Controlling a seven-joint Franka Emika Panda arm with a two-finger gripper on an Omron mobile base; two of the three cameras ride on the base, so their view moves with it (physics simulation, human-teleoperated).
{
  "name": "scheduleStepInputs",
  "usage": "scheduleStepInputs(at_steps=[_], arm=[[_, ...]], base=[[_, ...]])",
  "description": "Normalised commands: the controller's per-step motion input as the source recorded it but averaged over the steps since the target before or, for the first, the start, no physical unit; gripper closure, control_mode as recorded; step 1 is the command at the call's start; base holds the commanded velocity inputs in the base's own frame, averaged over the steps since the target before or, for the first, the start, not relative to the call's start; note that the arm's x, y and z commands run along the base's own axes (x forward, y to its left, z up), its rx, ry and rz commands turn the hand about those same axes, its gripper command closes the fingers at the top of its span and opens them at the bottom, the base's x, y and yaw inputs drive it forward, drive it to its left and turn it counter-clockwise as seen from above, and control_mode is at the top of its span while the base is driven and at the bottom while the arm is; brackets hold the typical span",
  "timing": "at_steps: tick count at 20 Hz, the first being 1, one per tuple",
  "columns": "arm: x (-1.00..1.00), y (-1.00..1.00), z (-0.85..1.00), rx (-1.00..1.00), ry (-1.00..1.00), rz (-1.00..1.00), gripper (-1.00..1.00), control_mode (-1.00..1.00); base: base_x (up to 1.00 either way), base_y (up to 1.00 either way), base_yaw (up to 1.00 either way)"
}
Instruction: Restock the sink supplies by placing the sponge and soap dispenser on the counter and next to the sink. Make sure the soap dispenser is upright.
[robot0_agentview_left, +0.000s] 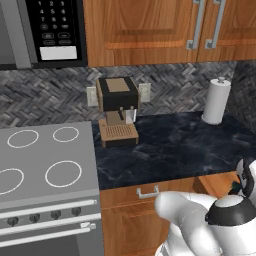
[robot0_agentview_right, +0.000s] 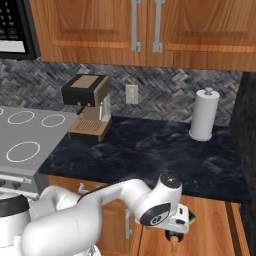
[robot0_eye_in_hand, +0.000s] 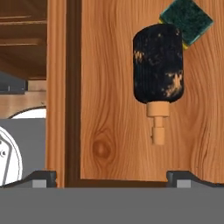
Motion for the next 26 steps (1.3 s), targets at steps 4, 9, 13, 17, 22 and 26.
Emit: scheduleStepInputs(at_steps=[4,9,13,17,22,26], arm=[[0.21,-0.40,-0.06,0.00,0.01,0.00,-1.00,-1.00],[0.03,-0.27,-0.39,0.00,0.00,0.00,-1.00,-1.00],[0.27,-0.07,-0.33,0.00,0.00,0.00,-1.00,-1.00],[0.46,0.00,-0.22,0.00,0.00,0.00,-1.00,-1.00],[0.37,0.00,-0.12,0.00,0.00,0.00,-1.00,-1.00],[0.19,0.00,-0.16,0.00,0.00,0.00,-1.00,-1.00]], base=[[0.00,0.00,0.00],[0.00,0.00,0.00],[0.00,0.00,0.00],[0.00,0.00,0.00],[0.00,0.00,0.00],[0.00,0.00,0.00]])
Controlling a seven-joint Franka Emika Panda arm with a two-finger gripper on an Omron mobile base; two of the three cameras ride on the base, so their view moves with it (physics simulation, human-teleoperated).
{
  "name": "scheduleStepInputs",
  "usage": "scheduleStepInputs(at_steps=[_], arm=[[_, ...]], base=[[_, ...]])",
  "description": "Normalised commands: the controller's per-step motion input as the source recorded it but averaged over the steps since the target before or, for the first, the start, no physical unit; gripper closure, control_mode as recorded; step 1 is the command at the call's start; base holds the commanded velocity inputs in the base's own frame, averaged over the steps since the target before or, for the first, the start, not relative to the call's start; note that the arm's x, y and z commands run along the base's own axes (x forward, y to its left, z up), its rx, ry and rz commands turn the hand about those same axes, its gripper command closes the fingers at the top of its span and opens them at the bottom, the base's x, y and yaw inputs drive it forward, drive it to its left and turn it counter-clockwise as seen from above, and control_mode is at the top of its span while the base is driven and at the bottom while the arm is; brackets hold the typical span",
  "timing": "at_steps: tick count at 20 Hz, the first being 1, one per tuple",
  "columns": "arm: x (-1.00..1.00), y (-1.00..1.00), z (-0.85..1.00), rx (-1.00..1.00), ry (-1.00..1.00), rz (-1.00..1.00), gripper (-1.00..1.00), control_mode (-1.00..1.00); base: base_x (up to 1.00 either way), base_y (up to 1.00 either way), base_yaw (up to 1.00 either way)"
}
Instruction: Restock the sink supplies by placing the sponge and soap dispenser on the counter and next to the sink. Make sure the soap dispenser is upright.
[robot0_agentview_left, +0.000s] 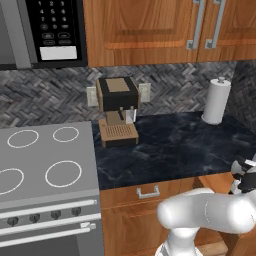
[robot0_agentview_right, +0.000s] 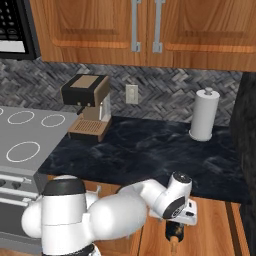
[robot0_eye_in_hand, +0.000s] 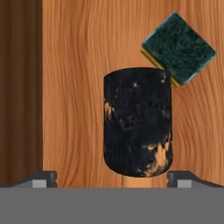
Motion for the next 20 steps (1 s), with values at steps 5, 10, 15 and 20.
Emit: scheduleStepInputs(at_steps=[5,10,15,20], arm=[[0.01,-0.08,-0.19,0.00,0.00,0.00,-1.00,-1.00],[-0.07,-0.12,-0.24,0.00,0.00,0.00,-1.00,-1.00],[0.00,0.00,-0.27,0.00,0.00,0.00,-1.00,-1.00],[0.00,0.00,-0.16,0.00,0.00,0.00,-1.00,-1.00]], base=[[0.00,0.00,0.00],[0.00,0.00,0.00],[0.00,0.00,0.00],[0.00,0.00,0.00]])
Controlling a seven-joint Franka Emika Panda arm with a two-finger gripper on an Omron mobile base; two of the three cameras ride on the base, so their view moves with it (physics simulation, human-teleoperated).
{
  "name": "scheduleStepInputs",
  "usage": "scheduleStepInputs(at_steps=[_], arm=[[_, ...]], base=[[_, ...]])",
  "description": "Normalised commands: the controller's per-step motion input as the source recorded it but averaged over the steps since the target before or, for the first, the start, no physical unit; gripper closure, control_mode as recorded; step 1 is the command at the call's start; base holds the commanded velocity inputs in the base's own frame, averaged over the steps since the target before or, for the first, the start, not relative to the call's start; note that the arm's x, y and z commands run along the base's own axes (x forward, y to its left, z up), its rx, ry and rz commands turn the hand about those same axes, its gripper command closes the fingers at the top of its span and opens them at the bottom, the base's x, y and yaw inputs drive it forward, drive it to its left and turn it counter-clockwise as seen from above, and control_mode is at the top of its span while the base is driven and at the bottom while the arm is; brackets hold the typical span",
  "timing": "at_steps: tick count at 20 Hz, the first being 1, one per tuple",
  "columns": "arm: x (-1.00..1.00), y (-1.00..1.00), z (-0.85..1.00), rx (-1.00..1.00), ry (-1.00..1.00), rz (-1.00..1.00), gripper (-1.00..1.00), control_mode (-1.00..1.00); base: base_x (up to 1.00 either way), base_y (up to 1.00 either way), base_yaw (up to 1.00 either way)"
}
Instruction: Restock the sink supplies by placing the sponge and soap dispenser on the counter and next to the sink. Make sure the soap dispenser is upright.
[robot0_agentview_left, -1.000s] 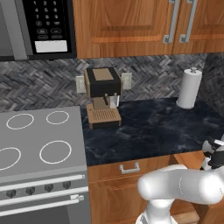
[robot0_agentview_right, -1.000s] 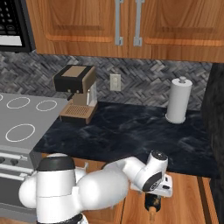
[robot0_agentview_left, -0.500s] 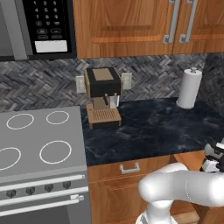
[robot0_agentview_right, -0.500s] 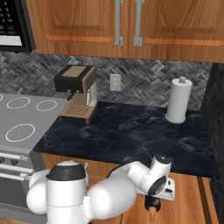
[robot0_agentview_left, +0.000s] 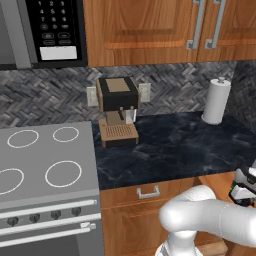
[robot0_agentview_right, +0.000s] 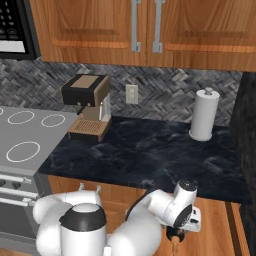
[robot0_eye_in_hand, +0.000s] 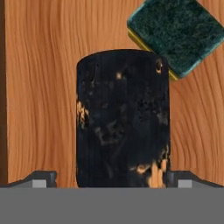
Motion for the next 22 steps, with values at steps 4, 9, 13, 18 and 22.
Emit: scheduleStepInputs(at_steps=[4,9,13,18,22], arm=[[0.00,0.00,-0.27,0.00,0.00,0.00,-1.00,-1.00],[-0.01,0.00,-0.39,0.00,0.00,0.00,-1.00,-1.00],[0.00,0.00,-0.36,0.00,0.00,0.01,-1.00,-1.00],[-0.12,0.00,-0.48,-0.02,0.00,0.00,1.00,-1.00],[-0.16,0.02,-0.34,-0.03,0.00,0.02,1.00,-1.00]], base=[[0.00,0.00,0.00],[0.00,0.00,0.00],[0.00,0.00,0.00],[0.00,0.00,0.00],[0.00,0.00,0.00]])
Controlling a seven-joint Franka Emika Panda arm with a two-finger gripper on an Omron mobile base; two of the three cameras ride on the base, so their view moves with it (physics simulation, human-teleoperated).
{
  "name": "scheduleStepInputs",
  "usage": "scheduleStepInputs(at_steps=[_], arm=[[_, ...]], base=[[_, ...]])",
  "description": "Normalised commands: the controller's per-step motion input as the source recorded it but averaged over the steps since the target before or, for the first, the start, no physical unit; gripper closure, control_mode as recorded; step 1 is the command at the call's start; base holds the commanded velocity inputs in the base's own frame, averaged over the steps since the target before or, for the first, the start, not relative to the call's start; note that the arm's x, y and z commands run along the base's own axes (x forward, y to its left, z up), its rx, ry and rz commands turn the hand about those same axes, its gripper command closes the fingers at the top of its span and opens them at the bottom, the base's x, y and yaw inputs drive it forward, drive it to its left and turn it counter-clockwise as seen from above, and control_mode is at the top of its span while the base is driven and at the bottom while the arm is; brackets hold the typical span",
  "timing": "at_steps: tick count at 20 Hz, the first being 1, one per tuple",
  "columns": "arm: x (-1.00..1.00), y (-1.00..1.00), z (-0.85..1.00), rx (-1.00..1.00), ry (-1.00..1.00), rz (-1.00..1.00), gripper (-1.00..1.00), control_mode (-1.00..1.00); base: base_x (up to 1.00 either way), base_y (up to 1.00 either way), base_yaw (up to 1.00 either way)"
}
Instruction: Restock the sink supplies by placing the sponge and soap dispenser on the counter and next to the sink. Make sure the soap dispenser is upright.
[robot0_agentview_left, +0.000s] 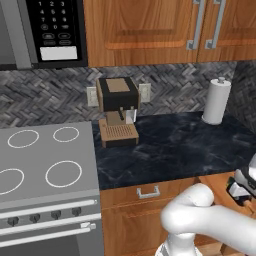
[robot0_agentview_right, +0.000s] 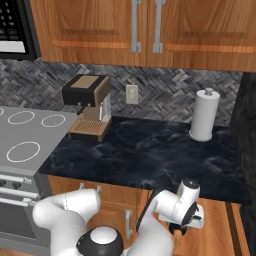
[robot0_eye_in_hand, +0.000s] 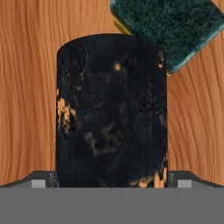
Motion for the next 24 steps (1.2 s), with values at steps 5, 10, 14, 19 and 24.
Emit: scheduleStepInputs(at_steps=[5,10,14,19,24], arm=[[-0.47,0.00,0.40,-0.04,-0.13,0.01,1.00,-1.00],[-0.68,0.00,1.00,-0.12,-0.23,0.00,1.00,-1.00],[-0.74,0.00,0.96,-0.14,-0.14,0.00,1.00,-1.00],[-0.64,0.08,0.95,-0.15,-0.08,0.00,1.00,-1.00],[-0.14,0.41,1.00,-0.21,-0.11,0.05,1.00,-1.00]], base=[[0.00,0.00,0.00],[0.00,0.00,0.00],[0.00,0.00,0.00],[0.00,0.00,0.00],[0.00,0.00,0.00]])
